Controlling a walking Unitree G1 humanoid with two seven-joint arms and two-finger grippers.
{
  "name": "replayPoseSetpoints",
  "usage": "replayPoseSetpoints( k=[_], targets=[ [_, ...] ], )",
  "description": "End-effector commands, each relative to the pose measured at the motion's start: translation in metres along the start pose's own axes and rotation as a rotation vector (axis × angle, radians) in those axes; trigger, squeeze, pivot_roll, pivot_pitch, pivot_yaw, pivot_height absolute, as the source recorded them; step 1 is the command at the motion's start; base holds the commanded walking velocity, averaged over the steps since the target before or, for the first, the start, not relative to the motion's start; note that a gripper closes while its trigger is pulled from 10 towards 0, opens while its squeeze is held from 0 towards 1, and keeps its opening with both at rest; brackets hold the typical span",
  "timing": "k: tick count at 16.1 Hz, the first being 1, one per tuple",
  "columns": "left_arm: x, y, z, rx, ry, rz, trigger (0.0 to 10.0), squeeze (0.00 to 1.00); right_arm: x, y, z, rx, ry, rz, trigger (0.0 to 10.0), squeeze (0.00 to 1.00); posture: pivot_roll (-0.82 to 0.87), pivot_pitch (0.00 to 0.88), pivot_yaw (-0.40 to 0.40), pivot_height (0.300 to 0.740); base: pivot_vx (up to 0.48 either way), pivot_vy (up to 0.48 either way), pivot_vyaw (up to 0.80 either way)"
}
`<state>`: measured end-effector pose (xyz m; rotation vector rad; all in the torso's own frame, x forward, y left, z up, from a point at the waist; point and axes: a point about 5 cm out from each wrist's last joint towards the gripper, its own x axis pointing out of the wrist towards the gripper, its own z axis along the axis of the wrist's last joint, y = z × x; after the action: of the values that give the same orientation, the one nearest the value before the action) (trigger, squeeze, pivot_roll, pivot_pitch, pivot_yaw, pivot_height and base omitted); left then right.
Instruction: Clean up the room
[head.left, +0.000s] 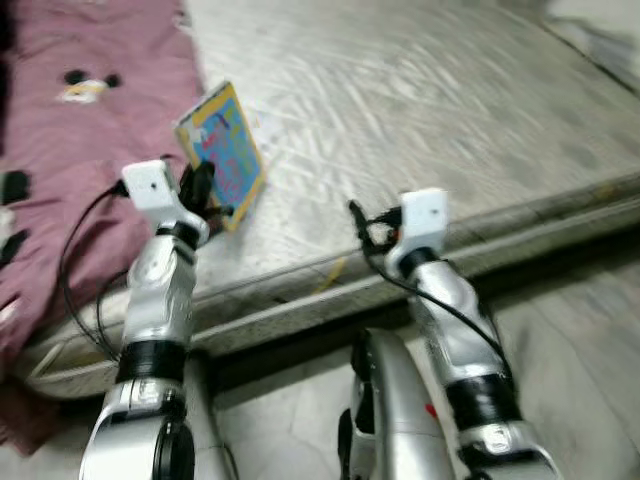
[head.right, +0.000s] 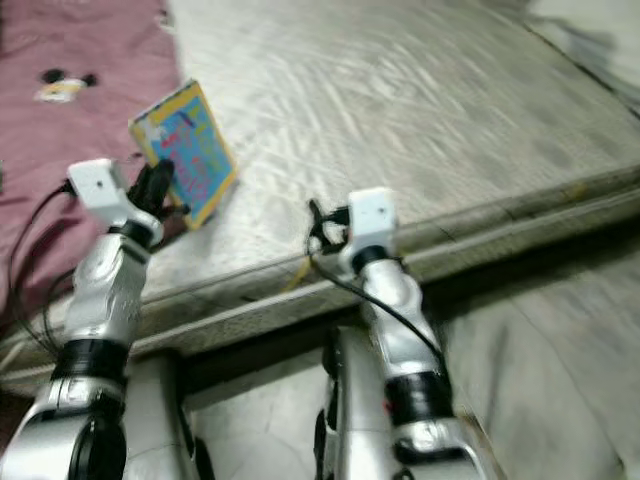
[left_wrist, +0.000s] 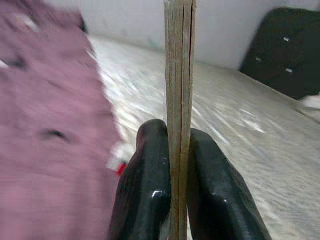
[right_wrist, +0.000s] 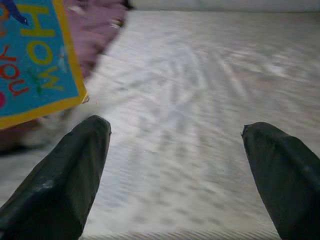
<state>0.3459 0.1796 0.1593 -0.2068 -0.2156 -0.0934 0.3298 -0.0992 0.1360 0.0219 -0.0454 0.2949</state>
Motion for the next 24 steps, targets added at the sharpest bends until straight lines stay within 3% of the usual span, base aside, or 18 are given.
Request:
replayPoseSetpoints(
  k=[1, 3, 5, 6, 7, 8, 16, 24],
  targets=[
    [-0.002, -0.005, 0.022, 0.070, -0.082, -0.011, 0.0, 0.00, 0.003, 0.000, -0.005, 0.044, 0.015, -0.005, 10.0, 0.00, 0.04, 0.000, -0.017, 0.494, 0.000, 0.000, 0.00],
    [-0.033, -0.011, 0.030, 0.163, -0.098, 0.017, 0.0, 0.00, 0.009, 0.001, -0.008, 0.126, 0.005, -0.009, 10.0, 0.00, 0.07, 0.000, 0.002, 0.494, 0.000, 0.000, 0.00],
    [-0.048, -0.007, 0.027, 0.235, -0.088, 0.051, 0.0, 0.00, 0.011, 0.003, -0.007, 0.150, -0.022, -0.007, 10.0, 0.00, 0.08, 0.000, 0.009, 0.494, 0.000, 0.000, 0.00],
    [-0.057, 0.003, 0.018, 0.241, -0.056, 0.142, 0.0, 0.00, 0.013, 0.006, -0.004, 0.168, -0.040, 0.000, 10.0, 0.00, 0.08, 0.000, 0.009, 0.508, 0.000, 0.000, 0.00],
    [-0.059, 0.004, 0.016, 0.244, -0.050, 0.158, 0.0, 0.00, 0.013, 0.006, -0.004, 0.170, -0.044, 0.002, 10.0, 0.00, 0.08, 0.000, 0.009, 0.513, 0.000, 0.000, 0.00],
    [-0.059, 0.001, 0.011, 0.271, -0.019, 0.169, 10.0, 0.00, 0.016, 0.007, -0.002, 0.180, -0.054, 0.010, 10.0, 0.00, 0.08, 0.000, -0.001, 0.532, 0.000, 0.000, 0.00],
    [-0.049, -0.013, 0.010, 0.289, -0.011, 0.215, 10.0, 0.00, 0.028, -0.001, 0.014, 0.184, -0.118, -0.006, 10.0, 0.00, 0.06, 0.000, -0.014, 0.628, 0.000, 0.000, 0.00],
    [-0.041, -0.016, 0.007, 0.301, 0.021, 0.218, 10.0, 0.00, 0.030, -0.008, 0.015, 0.165, -0.129, -0.029, 10.0, 0.00, 0.05, 0.000, -0.013, 0.724, 0.000, 0.000, 0.00]
  ],
)
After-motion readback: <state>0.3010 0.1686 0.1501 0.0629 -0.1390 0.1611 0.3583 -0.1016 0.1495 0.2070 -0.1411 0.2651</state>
